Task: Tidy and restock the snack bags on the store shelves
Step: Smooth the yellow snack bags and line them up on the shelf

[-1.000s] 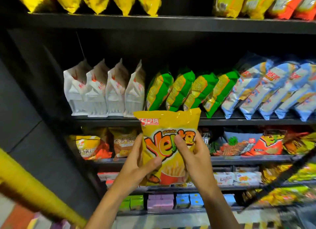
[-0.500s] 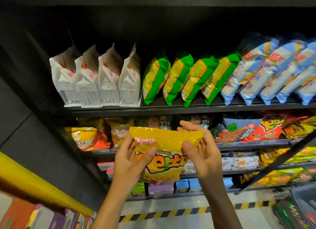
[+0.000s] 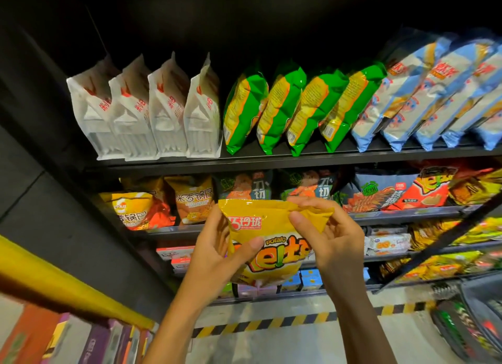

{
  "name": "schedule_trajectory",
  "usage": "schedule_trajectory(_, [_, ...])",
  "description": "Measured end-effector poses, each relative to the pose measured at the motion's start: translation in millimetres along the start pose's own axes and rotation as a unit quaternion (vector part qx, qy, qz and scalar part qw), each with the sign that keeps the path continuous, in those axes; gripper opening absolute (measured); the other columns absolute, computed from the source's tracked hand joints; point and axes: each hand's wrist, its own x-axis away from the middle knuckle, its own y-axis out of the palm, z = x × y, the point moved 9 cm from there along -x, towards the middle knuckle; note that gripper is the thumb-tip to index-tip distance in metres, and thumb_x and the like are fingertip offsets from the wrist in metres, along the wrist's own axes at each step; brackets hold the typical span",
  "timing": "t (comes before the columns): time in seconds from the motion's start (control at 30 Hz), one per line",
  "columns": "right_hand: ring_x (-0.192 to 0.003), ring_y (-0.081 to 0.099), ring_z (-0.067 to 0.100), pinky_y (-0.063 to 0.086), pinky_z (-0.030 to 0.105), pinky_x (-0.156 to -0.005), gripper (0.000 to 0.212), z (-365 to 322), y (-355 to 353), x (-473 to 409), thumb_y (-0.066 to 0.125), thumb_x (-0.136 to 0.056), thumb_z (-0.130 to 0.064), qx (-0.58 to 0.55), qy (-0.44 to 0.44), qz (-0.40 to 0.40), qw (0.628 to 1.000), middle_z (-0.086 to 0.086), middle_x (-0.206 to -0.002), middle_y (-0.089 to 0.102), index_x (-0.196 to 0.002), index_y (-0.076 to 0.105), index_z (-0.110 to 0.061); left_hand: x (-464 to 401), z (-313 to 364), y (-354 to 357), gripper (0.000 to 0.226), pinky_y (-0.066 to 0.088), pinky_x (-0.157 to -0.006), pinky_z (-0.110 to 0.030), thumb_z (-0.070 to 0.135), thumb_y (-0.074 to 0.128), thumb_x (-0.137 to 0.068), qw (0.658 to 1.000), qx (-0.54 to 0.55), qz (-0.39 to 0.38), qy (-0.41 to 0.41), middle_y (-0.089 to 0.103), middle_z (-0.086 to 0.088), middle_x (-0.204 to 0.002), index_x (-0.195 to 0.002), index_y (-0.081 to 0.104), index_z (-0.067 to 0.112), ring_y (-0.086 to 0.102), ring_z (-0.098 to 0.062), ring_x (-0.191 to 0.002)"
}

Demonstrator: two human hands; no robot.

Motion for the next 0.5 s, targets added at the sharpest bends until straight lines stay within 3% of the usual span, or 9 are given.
schedule_trajectory(0.03, [-0.104,0.073,0.024,0.060,0.037,-0.085,0.015,1,-3,0,0.073,-0.084,-0.008,0.013,-0.005,0.009,1.000,0.003,-0.105,0.078,-0.099,0.071,-0.009,0,0,3,0.072,0.056,-0.092,-0.026,0.044,0.088,-0.074,1.000,0.002,-0.017,-0.006,0.069,0.003,-0.127,-0.133,0.053,0.023,0.066,-0.017,-0.122])
schedule_trajectory(0.1, [-0.105,0.072,0.025,0.059,0.039,-0.087,0.014,2,-7,0,0.073,-0.084,-0.010,0.027,-0.012,0.013,0.999,0.002,-0.105,0.077,-0.098,0.071,-0.012,0,5,6,0.070,0.055,-0.092,-0.025,0.036,0.086,-0.076,0.999,0.008,-0.037,-0.007,0.069,0.004,-0.127,-0.135,0.051,0.022,0.065,-0.016,-0.122])
schedule_trajectory(0.2, [-0.107,0.071,0.025,0.059,0.036,-0.087,0.013,-2,-5,1,0.073,-0.085,-0.010,0.035,-0.031,0.005,0.999,0.001,-0.105,0.076,-0.097,0.071,-0.013,-1,17,7,0.049,0.056,-0.087,-0.022,0.013,0.072,-0.082,0.999,0.020,-0.035,0.009,0.072,0.008,-0.117,-0.127,0.056,0.020,0.068,-0.011,-0.114])
schedule_trajectory(0.33, [-0.110,0.069,0.024,0.058,0.032,-0.088,0.014,-2,1,-1,0.074,-0.088,-0.003,0.029,-0.034,-0.051,0.998,0.002,-0.107,0.076,-0.099,0.069,-0.010,0,25,8,0.029,0.058,-0.088,-0.033,-0.003,0.064,-0.089,0.996,0.027,-0.064,0.052,0.063,-0.008,-0.135,-0.107,0.064,0.020,0.060,-0.026,-0.128])
schedule_trajectory(0.43, [-0.113,0.069,0.023,0.058,0.030,-0.088,0.018,1,3,-3,0.076,-0.087,-0.004,0.011,-0.006,-0.093,0.996,0.004,-0.111,0.075,-0.103,0.069,-0.007,0,25,6,0.025,0.058,-0.088,-0.036,-0.002,0.066,-0.095,0.994,0.032,-0.070,0.074,0.060,-0.013,-0.138,-0.100,0.066,0.022,0.055,-0.032,-0.133])
schedule_trajectory(0.5, [-0.118,0.068,0.022,0.058,0.029,-0.090,0.024,-1,6,-2,0.078,-0.087,-0.015,0.039,-0.006,-0.127,0.991,0.000,-0.117,0.075,-0.109,0.071,-0.011,0,26,7,0.018,0.058,-0.089,-0.042,0.006,0.068,-0.093,0.993,0.030,-0.076,0.090,0.060,-0.014,-0.137,-0.099,0.066,0.023,0.054,-0.036,-0.133])
